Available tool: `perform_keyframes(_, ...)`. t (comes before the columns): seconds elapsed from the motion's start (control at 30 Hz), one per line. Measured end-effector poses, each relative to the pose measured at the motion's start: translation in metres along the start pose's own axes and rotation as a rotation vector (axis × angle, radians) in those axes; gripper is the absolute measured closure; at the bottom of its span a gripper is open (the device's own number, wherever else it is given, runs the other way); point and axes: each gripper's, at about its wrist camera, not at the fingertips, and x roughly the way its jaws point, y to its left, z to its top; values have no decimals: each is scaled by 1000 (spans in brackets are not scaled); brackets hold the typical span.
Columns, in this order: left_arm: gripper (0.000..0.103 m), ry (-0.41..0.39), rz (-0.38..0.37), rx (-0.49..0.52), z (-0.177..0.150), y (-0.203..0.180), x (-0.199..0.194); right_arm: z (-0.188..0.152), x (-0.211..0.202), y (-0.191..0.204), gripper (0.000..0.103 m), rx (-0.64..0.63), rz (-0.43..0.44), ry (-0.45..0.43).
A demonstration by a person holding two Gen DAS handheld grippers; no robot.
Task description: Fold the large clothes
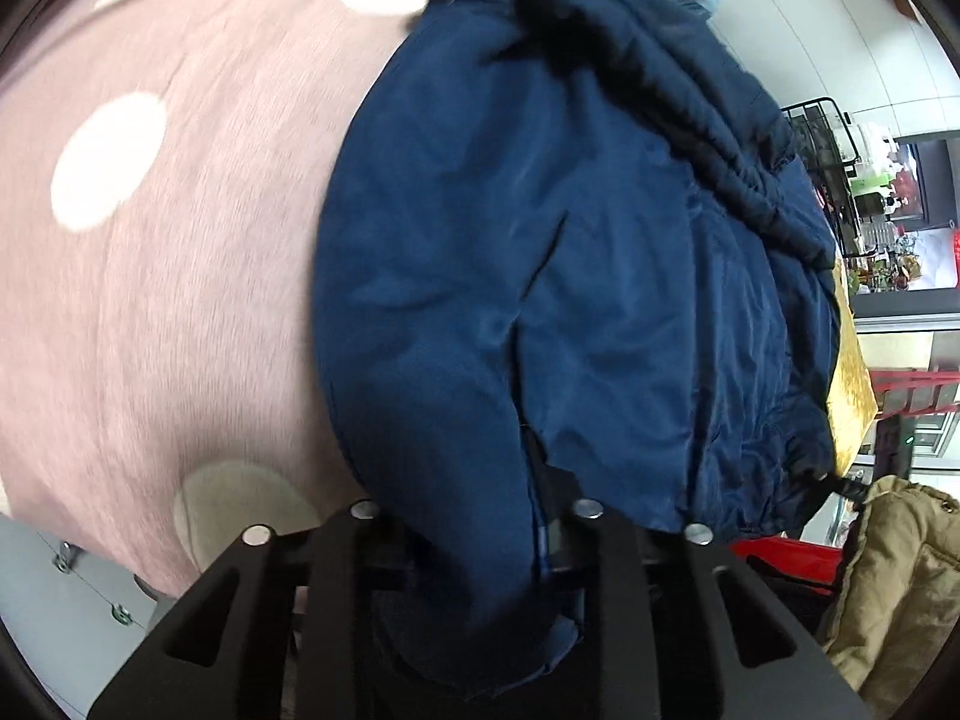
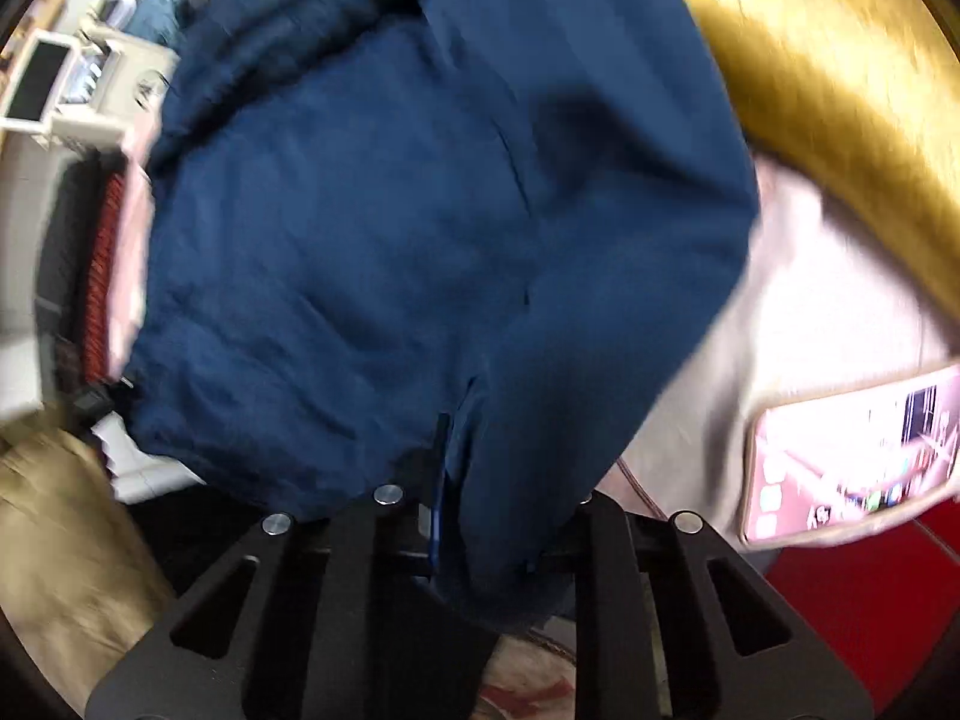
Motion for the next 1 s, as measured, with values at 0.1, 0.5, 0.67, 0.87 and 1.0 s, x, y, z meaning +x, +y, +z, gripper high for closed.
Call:
perform_keyframes(0.1, 84, -50, -16, 17, 22, -12, -13, 27, -20, 6, 86, 68, 102, -95)
perform_keyframes(0.5, 87, -302, -3, 85, 204, -64, -65, 200, -73, 11, 87, 172, 212, -300)
perform_keyframes(0.67, 87, -362, 27, 62, 278, -72, -73, 272, -97, 5, 87, 242, 270, -387)
perform_keyframes(0.87, 85, -299, 61, -7, 342, -77, -46, 345, -89, 11, 87, 271, 266, -374)
perform_keyframes(1.0, 82, -220, -80, -160, 357, -45, -30, 363, -64, -5, 86, 334, 257, -322)
